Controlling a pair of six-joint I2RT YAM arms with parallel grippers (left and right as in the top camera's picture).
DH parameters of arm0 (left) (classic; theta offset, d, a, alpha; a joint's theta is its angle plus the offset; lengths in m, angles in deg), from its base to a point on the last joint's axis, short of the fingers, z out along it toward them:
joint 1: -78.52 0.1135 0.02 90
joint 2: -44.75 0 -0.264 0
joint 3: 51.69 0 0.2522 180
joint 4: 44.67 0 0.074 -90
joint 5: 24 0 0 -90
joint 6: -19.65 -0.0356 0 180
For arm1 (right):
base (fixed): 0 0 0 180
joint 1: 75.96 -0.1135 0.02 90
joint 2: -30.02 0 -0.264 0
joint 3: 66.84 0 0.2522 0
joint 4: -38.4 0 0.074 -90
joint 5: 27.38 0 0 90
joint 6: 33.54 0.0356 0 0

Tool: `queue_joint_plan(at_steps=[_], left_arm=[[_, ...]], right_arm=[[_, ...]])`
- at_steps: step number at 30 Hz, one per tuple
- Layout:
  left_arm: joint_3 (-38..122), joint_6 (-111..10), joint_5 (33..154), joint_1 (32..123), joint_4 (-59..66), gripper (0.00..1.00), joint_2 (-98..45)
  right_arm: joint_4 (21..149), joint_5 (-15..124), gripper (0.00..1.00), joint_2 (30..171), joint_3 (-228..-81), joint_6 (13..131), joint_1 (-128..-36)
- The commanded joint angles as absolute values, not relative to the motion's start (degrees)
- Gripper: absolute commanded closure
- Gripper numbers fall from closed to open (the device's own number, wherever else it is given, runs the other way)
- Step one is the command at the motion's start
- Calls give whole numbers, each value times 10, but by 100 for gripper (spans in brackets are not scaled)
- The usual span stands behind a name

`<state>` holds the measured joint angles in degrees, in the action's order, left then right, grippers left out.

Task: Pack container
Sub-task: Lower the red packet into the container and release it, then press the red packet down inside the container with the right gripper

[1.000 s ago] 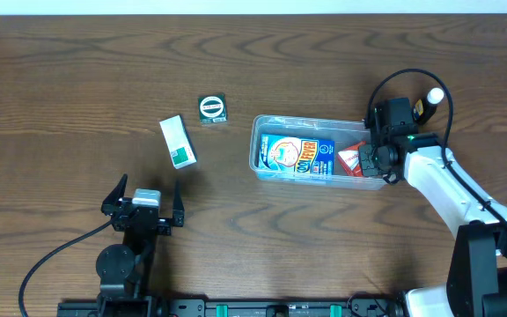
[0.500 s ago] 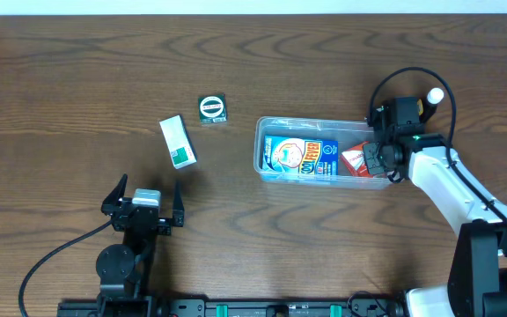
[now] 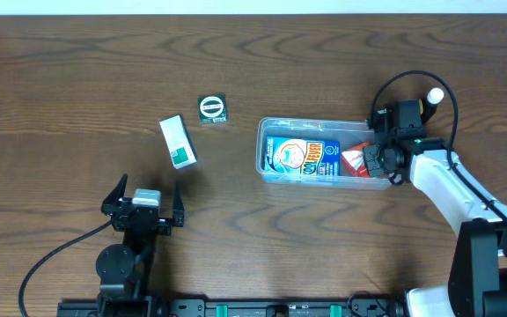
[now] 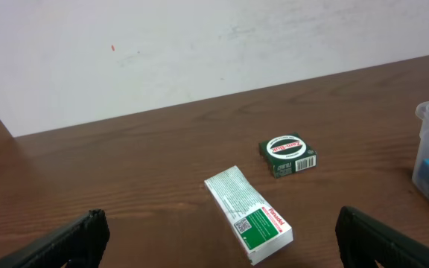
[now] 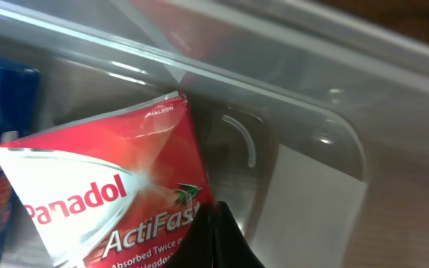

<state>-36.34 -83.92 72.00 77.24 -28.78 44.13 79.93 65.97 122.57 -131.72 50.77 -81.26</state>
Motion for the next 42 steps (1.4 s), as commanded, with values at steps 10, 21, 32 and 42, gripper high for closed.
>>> queue_joint_plan(at_steps=[10, 21, 32, 42], left_arm=[[-377, -842, 724, 774, -275, 2, 445], [-377, -842, 724, 774, -275, 2, 445], [-377, -842, 724, 774, -275, 2, 445], [-377, -842, 724, 774, -275, 2, 445]], right_arm=[[801, 538, 99, 1230, -1319, 534, -808], [908, 639, 99, 1219, -1434, 493, -803], [1011, 607, 99, 1221, -1476, 457, -744], [997, 606, 99, 1223, -1456, 385, -764]])
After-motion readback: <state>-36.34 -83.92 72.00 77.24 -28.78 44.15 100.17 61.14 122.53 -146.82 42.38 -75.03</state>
